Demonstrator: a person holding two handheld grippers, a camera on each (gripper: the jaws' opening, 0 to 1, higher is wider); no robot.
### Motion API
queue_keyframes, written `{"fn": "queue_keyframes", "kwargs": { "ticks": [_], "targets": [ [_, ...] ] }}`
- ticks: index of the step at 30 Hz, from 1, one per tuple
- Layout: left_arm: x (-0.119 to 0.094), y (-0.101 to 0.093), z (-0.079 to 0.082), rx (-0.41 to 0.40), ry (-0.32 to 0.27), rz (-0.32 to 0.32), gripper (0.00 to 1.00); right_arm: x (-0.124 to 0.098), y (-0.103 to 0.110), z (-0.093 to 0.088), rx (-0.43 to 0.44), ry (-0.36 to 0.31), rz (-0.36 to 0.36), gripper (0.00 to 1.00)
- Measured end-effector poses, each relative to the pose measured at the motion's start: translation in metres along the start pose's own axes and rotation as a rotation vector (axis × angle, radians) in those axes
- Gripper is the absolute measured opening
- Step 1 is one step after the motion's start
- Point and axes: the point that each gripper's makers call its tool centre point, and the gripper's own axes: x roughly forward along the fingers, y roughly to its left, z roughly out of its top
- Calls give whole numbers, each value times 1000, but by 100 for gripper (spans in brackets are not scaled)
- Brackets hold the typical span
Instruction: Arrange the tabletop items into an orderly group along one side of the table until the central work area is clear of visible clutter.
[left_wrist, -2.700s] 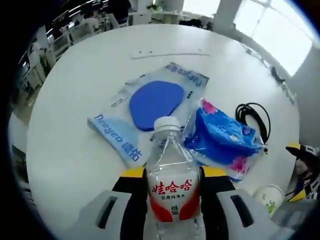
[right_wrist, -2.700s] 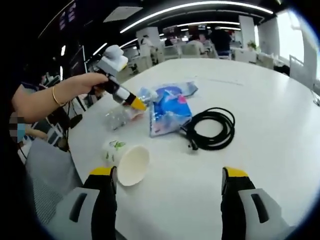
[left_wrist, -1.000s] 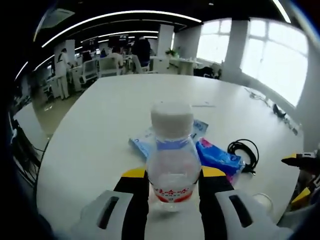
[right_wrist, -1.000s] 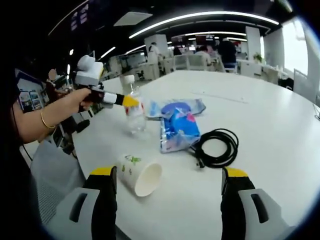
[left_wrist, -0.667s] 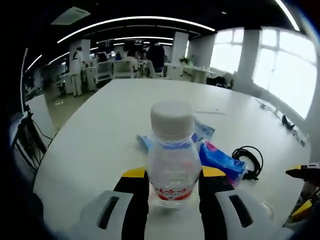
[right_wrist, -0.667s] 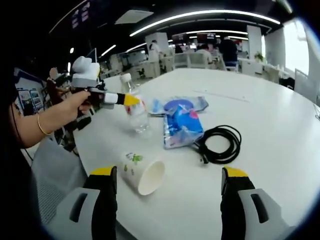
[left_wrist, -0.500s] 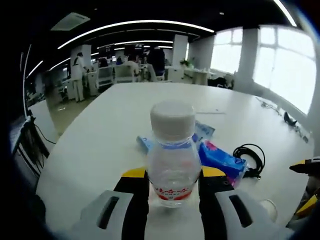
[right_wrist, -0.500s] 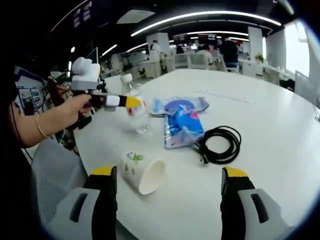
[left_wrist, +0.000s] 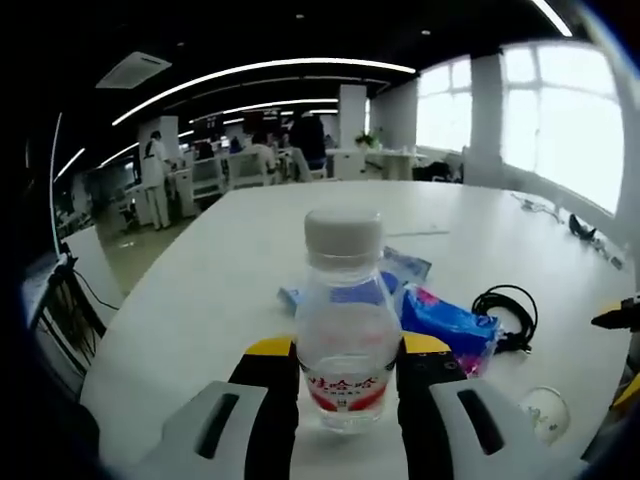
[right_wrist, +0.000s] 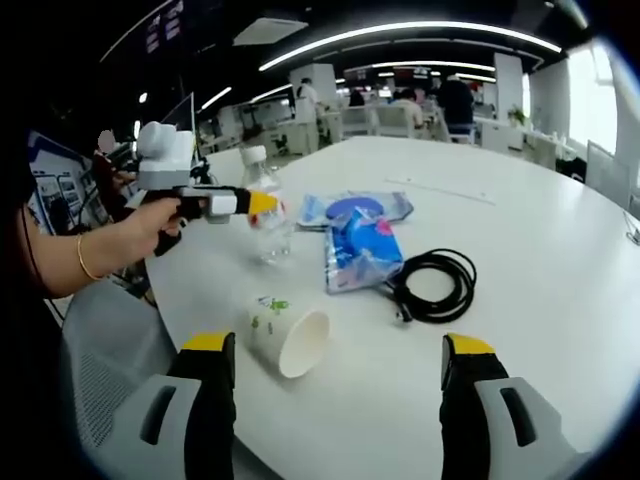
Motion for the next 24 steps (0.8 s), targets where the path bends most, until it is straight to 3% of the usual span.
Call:
{"fn": "queue_keyframes", "kwargs": {
  "ticks": [8,24],
  "targets": [
    [-4,13,14,11,-36,21,35,1,0,0,-2,8,2,83],
    [8,63,44,24,-107,108,35,13,-4,9,-16,30,10,83]
  ]
}}
